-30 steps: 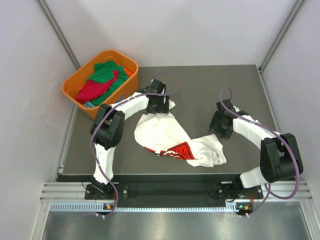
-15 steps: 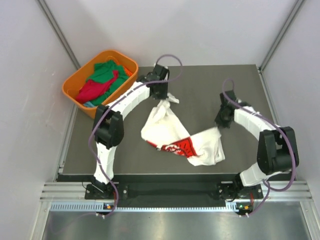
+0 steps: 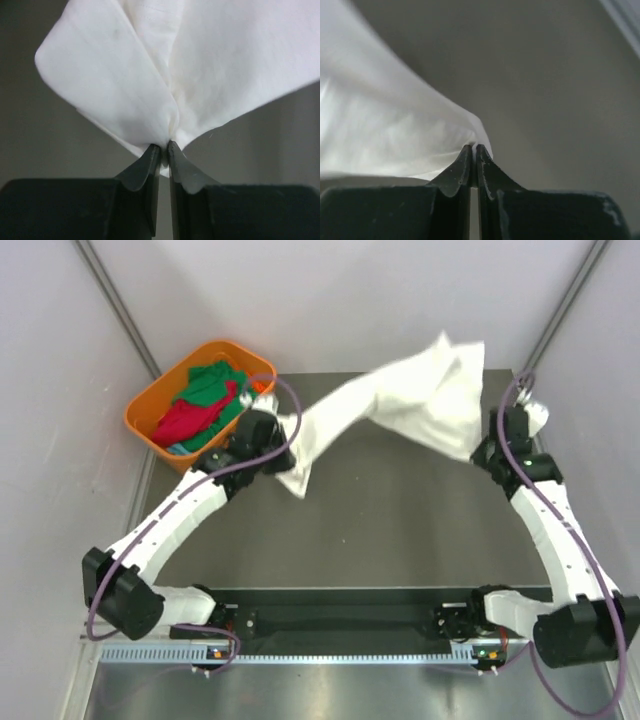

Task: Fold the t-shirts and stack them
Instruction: Flatten the tshirt out

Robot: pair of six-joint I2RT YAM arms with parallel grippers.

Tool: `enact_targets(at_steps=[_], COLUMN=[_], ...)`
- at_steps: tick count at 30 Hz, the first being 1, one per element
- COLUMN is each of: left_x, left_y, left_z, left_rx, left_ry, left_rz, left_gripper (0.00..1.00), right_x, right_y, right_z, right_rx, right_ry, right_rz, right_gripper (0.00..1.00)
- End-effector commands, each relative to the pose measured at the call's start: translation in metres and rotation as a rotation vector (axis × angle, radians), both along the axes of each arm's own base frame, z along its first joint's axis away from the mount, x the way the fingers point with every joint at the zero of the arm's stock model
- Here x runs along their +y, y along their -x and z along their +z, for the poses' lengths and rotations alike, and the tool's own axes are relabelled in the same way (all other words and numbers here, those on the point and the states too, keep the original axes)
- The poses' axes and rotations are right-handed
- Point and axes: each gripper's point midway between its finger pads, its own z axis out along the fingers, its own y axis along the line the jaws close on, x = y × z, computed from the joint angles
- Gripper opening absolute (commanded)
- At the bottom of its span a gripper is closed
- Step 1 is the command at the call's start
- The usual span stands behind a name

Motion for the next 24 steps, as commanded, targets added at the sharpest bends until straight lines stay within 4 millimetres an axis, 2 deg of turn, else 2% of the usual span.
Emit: enact_targets(at_steps=[1,2,3,4,5,6,8,9,11,13,15,17,20,21,24], left_x=[0.007,0.010,0.010,0.008,0.008,0.009,0.010,0.015,0.012,0.005,-0.009,-0.022,-0.038,-0.040,-0.044], left_y=[0.038,0.055,0.061,0.069,0.076,0.078,0.075,0.074,0.067,0.059,0.059,0.054,0.054,0.053,0.051], left_z=[-0.099,-0.126,-0.134,-0.139,-0.144,-0.145,-0.133,-0.130,-0.110,-0.095,-0.088,-0.087,-0.098,-0.101,-0.124], left_rx=[0.243,0.313,0.337,0.364,0.391,0.398,0.378,0.366,0.315,0.266,0.258,0.251,0.279,0.287,0.344], left_ry=[0.004,-0.003,0.009,0.021,0.025,0.015,0.004,-0.021,-0.015,0.001,0.041,0.087,0.139,0.146,0.137], left_rz=[0.027,0.017,0.020,0.000,-0.013,-0.018,-0.019,-0.018,-0.031,-0.069,-0.140,-0.175,-0.224,-0.224,-0.224], left_gripper=[0.19,0.24,0.30,0.36,0.46,0.53,0.57,0.58,0.62,0.62,0.61,0.61,0.61,0.61,0.61], right_x=[-0.025,-0.030,-0.032,-0.045,-0.049,-0.053,-0.057,-0.057,-0.048,-0.034,-0.021,0.006,0.031,0.034,0.035], right_y=[0.043,0.046,0.050,0.053,0.056,0.055,0.055,0.049,0.042,0.032,0.032,0.033,0.041,0.049,0.053], right_z=[-0.108,-0.121,-0.134,-0.141,-0.151,-0.151,-0.153,-0.144,-0.136,-0.123,-0.116,-0.115,-0.129,-0.145,-0.167], right_rx=[0.321,0.352,0.379,0.396,0.441,0.450,0.472,0.451,0.425,0.388,0.380,0.376,0.390,0.422,0.445], right_ry=[-0.013,-0.025,-0.033,-0.052,-0.059,-0.068,-0.095,-0.103,-0.131,-0.146,-0.146,-0.158,-0.244,-0.262,-0.275], right_rz=[-0.099,-0.114,-0.120,-0.165,-0.176,-0.186,-0.197,-0.194,-0.154,-0.100,-0.067,-0.002,0.031,0.033,0.007], right_gripper=[0.00,0.00,0.02,0.03,0.07,0.09,0.18,0.21,0.29,0.32,0.38,0.43,0.45,0.46,0.49])
